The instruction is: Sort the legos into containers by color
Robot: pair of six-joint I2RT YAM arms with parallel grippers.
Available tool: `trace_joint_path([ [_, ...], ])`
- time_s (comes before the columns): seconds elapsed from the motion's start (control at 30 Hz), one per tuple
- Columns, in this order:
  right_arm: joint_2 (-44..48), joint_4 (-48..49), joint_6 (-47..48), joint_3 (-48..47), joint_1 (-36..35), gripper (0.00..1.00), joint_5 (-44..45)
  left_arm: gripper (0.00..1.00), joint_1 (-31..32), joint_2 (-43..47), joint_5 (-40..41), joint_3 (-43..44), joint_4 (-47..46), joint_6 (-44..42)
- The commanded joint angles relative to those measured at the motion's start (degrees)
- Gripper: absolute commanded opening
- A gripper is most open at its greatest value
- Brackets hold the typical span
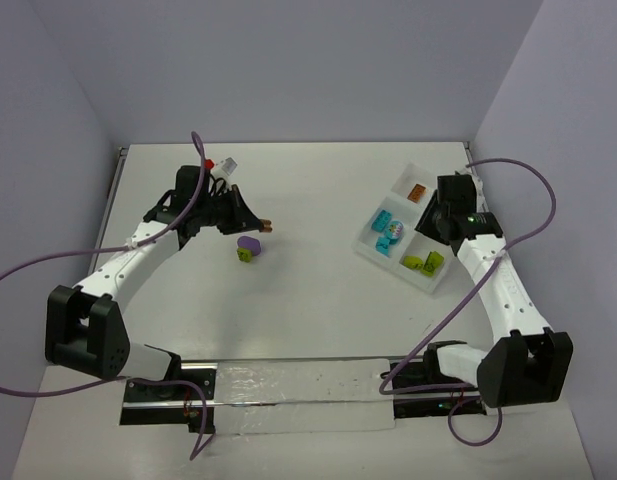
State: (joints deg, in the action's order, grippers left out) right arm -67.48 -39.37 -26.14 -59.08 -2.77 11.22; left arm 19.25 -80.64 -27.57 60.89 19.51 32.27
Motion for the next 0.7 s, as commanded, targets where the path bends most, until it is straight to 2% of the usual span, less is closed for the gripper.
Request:
trace_joint_path([
  [0.0, 1.6, 7.5, -2.9, 3.5, 2.4, 0.00, 7.0, 0.00, 0.1, -0.7, -0.3, 3.6, -0.1, -0.6],
  [0.13, -0.2, 10.5, -3.0, 5.1, 4.5, 0.03, 6.8, 0.00, 0.1, -0.7, -0.7, 4.2, 0.3, -1.1],
  [0.2, -1.5, 12.8, -2.8, 5.6, 5.1, 0.09, 5.9, 0.00, 0.1, -0.3, -1.0, 4.2, 0.4, -1.3],
  [0.27, -2.8, 15.6, -2.1, 6.0, 5.3, 0.19, 4.0, 0.00, 0.1, 0.1, -1.1, 4.3, 0.7, -1.3],
  [0.43, -6.7, 17.3, -1.6, 5.8, 5.3, 0.60, 2.5, 0.00, 0.1, 0.0, -1.0, 5.1, 1.6, -1.1],
  [0.5, -7.0, 17.6, -1.7, 6.4, 5.3, 0.69, 1.4, 0.00, 0.1, 0.1, -1.2, 5.2, 1.5, -0.8],
  [0.67, -5.7, 17.0, -1.4, 6.9, 5.1, 0.72, 1.7, 0.00, 0.1, 0.4, -3.0, 5.6, 0.7, -0.2],
])
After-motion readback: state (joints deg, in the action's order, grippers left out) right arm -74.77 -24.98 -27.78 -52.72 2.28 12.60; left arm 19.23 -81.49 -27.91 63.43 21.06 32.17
